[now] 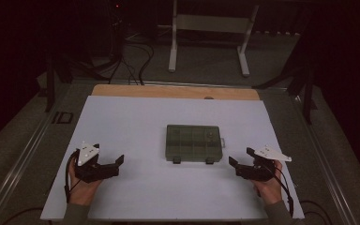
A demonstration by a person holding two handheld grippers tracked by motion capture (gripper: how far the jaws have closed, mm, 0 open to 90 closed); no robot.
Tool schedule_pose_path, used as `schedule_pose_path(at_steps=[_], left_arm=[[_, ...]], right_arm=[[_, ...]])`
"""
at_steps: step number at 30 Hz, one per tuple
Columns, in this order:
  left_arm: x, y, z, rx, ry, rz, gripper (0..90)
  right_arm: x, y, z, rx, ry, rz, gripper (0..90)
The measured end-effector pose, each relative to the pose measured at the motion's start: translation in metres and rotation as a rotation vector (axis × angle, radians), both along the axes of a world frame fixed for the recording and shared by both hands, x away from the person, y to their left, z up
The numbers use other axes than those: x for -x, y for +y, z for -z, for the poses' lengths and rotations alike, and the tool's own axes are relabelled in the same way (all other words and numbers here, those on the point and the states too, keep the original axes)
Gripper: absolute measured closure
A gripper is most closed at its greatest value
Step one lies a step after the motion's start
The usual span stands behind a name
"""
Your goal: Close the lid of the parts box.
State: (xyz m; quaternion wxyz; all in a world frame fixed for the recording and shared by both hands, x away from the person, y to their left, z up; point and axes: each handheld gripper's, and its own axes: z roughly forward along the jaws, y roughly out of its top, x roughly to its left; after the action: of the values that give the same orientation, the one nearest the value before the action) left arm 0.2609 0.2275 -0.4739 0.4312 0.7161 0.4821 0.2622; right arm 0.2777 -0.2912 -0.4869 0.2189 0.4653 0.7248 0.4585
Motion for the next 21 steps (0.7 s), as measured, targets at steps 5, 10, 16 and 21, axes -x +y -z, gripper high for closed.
schedule_pose_path(at_steps=[5,10,16,21], left_arm=[[0.005,0.008,0.001,-0.012,-0.007,-0.010,2.4],[0.009,0.017,0.001,-0.006,-0.019,-0.027,2.3],[0.010,0.021,0.001,0.003,-0.028,-0.043,2.3],[0.010,0.022,0.001,0.001,-0.033,-0.051,2.4]], right_arm=[[0.002,-0.006,0.000,-0.007,-0.002,0.020,13.4],[0.003,-0.012,0.001,-0.021,-0.004,0.035,13.3],[0.005,-0.014,0.001,-0.025,-0.027,0.033,13.1],[0.007,-0.013,0.000,-0.024,-0.043,0.019,12.9]])
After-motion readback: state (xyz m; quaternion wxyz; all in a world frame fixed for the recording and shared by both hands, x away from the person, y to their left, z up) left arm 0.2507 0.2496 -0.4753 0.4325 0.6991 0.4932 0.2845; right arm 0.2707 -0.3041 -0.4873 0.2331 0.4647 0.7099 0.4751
